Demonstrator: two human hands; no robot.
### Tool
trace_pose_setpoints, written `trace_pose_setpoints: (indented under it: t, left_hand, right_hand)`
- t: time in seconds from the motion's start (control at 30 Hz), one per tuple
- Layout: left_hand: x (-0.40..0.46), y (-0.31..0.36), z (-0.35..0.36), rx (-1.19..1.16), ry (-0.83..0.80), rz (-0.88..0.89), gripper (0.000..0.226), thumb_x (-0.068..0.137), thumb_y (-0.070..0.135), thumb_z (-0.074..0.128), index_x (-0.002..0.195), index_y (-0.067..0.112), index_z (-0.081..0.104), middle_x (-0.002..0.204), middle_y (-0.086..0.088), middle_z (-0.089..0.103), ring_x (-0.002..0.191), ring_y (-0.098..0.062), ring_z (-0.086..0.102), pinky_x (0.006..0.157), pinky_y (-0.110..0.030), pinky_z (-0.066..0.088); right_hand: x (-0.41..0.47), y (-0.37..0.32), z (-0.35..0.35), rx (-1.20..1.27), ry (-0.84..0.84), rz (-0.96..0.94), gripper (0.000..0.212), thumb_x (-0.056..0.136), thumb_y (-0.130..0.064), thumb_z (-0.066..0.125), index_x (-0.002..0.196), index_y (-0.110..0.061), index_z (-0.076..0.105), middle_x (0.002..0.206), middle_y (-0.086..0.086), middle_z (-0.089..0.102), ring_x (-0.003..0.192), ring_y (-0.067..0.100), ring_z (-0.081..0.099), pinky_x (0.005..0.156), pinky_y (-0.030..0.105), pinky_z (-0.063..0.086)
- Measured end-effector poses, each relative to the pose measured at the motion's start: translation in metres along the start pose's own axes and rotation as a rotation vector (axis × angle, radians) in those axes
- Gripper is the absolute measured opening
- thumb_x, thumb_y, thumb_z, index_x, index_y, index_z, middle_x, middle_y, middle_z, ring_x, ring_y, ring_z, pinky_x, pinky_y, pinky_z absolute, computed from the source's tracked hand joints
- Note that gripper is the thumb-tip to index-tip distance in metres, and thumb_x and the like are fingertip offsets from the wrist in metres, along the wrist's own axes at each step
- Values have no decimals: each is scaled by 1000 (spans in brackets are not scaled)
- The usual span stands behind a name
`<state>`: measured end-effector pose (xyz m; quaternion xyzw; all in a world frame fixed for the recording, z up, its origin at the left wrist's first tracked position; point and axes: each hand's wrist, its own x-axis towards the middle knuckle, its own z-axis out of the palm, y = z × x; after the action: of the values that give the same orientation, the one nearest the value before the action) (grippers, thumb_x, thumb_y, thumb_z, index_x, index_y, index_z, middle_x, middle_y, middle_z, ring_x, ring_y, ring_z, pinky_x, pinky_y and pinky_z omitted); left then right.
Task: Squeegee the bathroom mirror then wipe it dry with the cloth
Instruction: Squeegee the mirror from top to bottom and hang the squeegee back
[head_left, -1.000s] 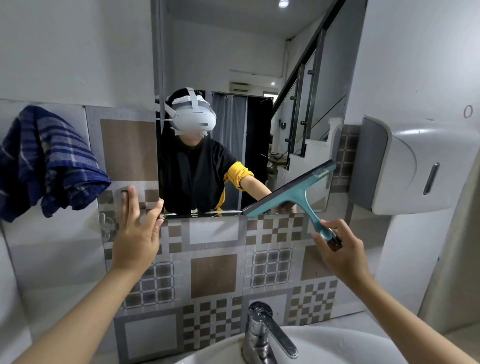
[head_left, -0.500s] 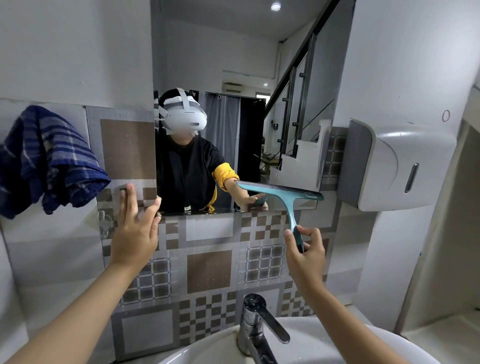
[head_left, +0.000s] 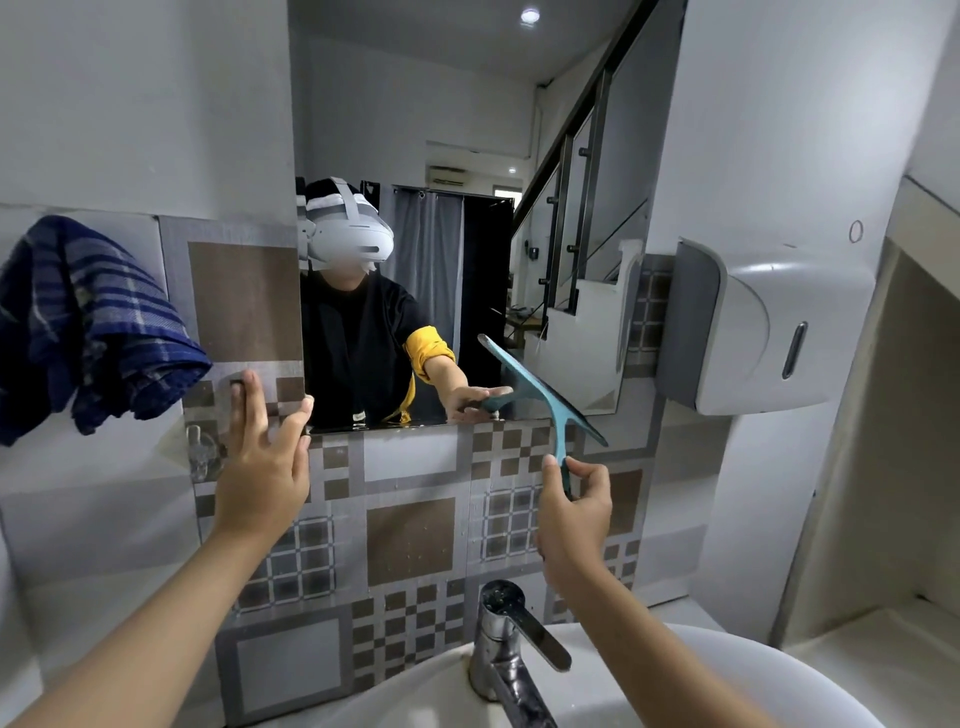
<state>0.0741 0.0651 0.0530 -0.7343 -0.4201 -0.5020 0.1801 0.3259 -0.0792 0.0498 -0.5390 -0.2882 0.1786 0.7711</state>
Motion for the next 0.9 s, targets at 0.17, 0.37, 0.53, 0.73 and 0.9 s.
trace_pose_setpoints:
  t: [0.17,0.37,0.53,0.73,0.9]
  left_hand:
    - [0,-1,0,7,3,5,37,87,7,55,124,11,54,151,-29,13,141,-42,10,90,-59,43]
    - [0,-3,0,-12,14,11,38,88,7,55,125,12,54,152,-28,13,141,-41,9,91,-57,43]
    - [-2,-12,-1,-31,-29,24,50,86,12,60,134,19,47,155,-22,8,143,-35,4,92,-54,44]
    - [-2,-17,-10,-15,-124,48,68,80,18,69,140,24,38,156,-19,2,144,-34,3,91,-52,46]
    - [-8,-22,-13,10,-170,53,84,76,20,74,144,13,25,156,-19,1,143,-33,2,99,-49,35]
  right_hand:
    - [-13,-3,19,53,23,73,12,92,-33,59,91,-26,49,79,10,55,53,15,44,47,28,40]
    - [-39,-8,42,95,-6,119,14,93,-29,58,97,-20,48,81,10,55,51,15,46,37,22,40]
    - [-62,-3,60,105,-47,122,13,93,-29,59,95,-23,47,87,12,61,56,16,51,40,23,44]
    - [-89,11,81,68,-97,80,15,91,-29,61,86,-29,47,80,11,61,62,20,54,58,44,57]
    - [-100,15,94,69,-71,69,18,88,-30,64,81,-33,47,79,8,61,62,22,57,59,49,59]
